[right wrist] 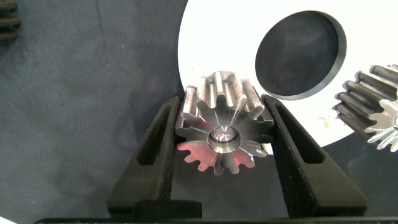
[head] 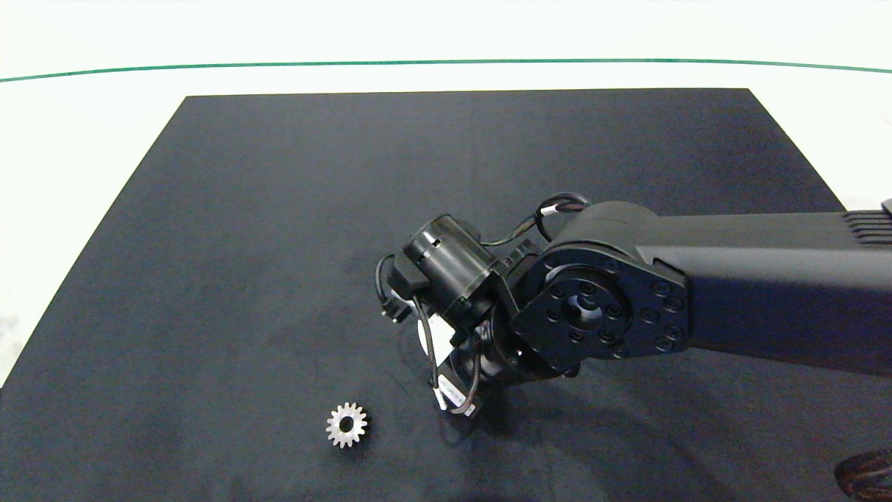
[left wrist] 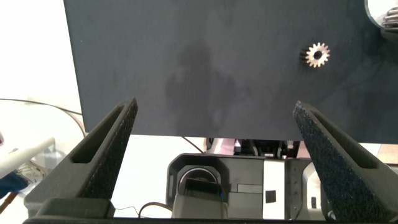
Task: Remove an incorrectly installed larger gear and replace it with the correct smaller gear
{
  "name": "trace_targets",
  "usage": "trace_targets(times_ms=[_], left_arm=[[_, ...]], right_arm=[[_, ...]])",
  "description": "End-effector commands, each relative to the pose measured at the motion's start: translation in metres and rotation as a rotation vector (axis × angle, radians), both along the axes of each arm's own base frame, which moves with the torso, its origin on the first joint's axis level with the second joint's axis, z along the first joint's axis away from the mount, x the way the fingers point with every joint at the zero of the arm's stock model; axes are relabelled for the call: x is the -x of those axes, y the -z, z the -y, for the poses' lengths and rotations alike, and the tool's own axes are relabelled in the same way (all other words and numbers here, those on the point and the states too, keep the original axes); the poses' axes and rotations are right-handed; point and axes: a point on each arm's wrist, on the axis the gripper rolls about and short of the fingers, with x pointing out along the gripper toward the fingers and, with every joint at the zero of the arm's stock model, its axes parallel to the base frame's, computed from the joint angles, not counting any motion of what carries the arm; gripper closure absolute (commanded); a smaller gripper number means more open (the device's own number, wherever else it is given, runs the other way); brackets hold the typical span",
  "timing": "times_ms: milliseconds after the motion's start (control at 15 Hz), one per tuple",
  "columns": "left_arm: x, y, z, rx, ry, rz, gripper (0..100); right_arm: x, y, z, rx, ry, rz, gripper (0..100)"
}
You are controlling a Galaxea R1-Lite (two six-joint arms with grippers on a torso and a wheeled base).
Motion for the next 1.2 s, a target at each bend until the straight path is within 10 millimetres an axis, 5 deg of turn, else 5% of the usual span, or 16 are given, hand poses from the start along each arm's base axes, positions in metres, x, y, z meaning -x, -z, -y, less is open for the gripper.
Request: trace_targets(times_ms=[67,1200], left_arm=[[0.0,0.001,0.0,-0.002,-0.002,-0.008,0],[0.002,0.001,0.0,-0.001,-0.002,-0.005,0]], right_arm=[[0.002,0.001,0.001,0.008,-0.004,-0.005,57],[0.011,-0.028,0.013,-0.056,0.002,0.039,91]])
